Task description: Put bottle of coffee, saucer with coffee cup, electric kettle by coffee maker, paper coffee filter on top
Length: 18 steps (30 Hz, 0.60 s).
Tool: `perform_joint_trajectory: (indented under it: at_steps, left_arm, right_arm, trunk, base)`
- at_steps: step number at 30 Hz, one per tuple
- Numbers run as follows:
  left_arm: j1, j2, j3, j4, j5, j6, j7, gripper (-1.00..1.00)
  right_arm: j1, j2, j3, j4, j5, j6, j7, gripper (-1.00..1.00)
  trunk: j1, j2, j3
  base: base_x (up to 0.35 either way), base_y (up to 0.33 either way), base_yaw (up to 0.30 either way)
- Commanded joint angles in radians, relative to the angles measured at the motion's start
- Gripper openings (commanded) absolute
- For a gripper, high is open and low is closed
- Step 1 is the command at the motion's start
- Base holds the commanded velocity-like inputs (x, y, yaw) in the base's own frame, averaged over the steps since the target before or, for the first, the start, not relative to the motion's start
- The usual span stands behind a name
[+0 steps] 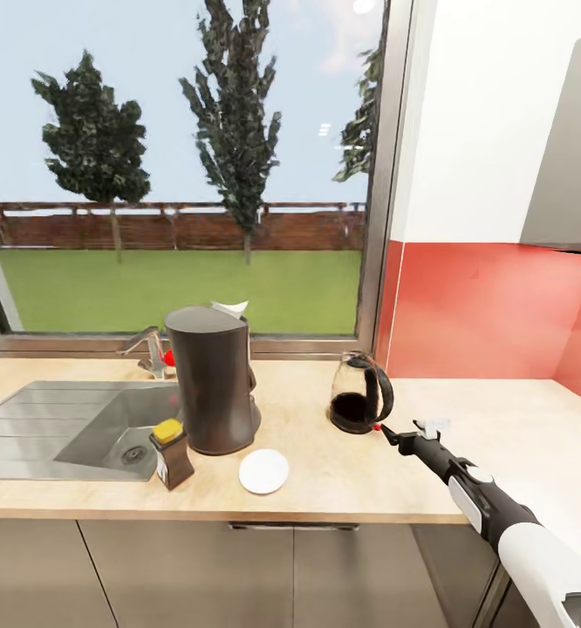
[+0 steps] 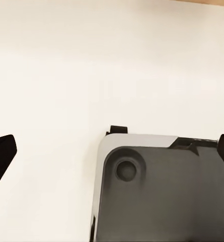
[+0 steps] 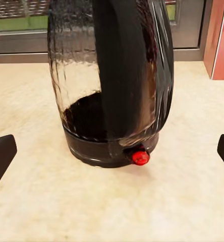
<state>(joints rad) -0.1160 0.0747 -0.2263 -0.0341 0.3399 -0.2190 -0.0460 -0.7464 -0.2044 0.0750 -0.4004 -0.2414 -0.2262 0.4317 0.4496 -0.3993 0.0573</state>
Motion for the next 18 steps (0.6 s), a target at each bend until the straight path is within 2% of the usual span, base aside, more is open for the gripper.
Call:
perform_joint_trajectory:
  at_steps: [1,8,18]
  left_arm:
    - [0.001,0.000,-0.007,0.001,0.010,-0.003,-0.005,1.00]
    - [0.015,0.000,-0.007,0.002,0.010,0.000,-0.005,1.00]
    - [0.070,0.007,-0.010,0.002,0.010,-0.004,-0.005,1.00]
  right_arm:
    - [-0.001,-0.001,0.008,0.001,-0.010,-0.004,0.001,1.00]
    - [-0.001,-0.001,0.008,0.001,-0.010,-0.004,0.001,1.00]
    - [-0.001,-0.001,0.008,0.001,-0.011,-0.004,0.001,1.00]
  trunk:
    - [0.000,-0.001,0.000]
    - [0.000,-0.001,0.000]
    - [0.000,-0.001,0.000]
  base:
    - [0.003,-0.002,0.000]
    - [0.033,-0.001,0.000]
    - [0.230,0.000,0.000]
